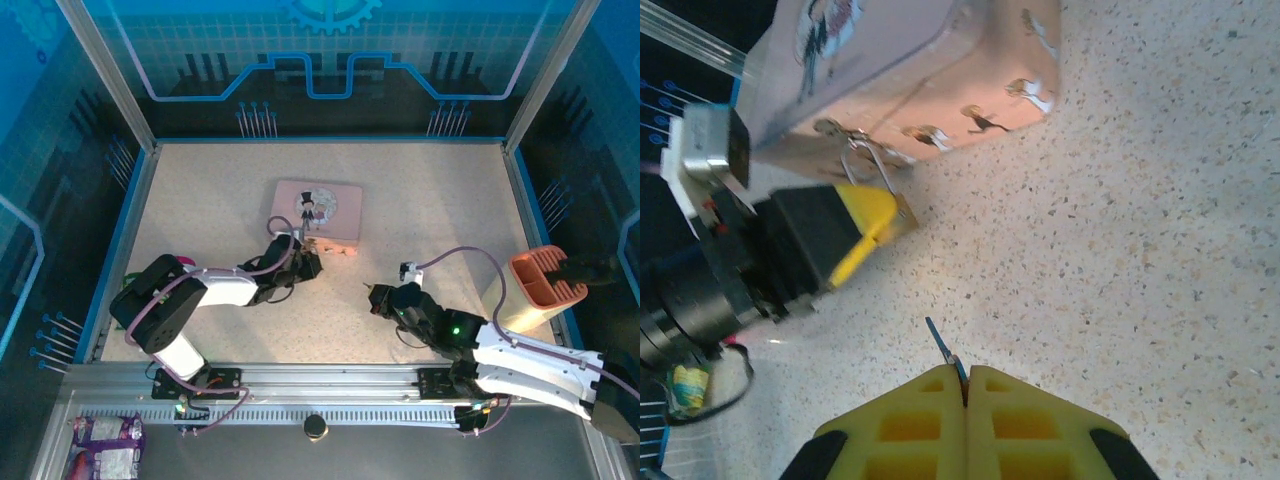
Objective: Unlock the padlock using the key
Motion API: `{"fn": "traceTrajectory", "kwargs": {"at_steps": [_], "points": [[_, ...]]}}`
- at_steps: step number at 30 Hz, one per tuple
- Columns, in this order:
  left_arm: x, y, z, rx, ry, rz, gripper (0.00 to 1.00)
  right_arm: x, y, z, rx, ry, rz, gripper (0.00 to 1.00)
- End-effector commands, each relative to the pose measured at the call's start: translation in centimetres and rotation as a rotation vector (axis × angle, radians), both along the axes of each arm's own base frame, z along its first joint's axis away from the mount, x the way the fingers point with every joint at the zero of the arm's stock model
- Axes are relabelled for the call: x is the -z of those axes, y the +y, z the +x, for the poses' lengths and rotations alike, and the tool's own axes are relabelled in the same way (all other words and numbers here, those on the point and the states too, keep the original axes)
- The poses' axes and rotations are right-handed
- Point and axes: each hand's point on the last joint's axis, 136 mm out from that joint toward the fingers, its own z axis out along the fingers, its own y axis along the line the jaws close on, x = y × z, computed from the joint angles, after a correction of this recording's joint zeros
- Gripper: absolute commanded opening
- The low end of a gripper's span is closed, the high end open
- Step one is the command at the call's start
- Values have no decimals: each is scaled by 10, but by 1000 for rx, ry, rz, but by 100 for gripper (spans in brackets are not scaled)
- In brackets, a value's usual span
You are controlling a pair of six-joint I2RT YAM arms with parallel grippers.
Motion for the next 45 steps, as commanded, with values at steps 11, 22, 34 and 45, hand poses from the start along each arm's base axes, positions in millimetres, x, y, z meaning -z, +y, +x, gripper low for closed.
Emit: {"fn": "traceTrajectory", "kwargs": {"at_steps": [11, 22, 34, 45], "points": [[-33, 14, -15, 27, -56, -111, 0, -15, 43, 3, -18, -66, 53, 0], [-48, -11, -44, 33, -8, -192, 0, -7, 46, -3, 39, -26, 131, 0], [-59, -34, -47, 51, 68, -316, 0, 1, 55, -8, 76, 16, 231, 0], [-65, -44, -50, 31, 92, -427, 0, 23, 82, -4, 108, 111, 434, 0]]}}
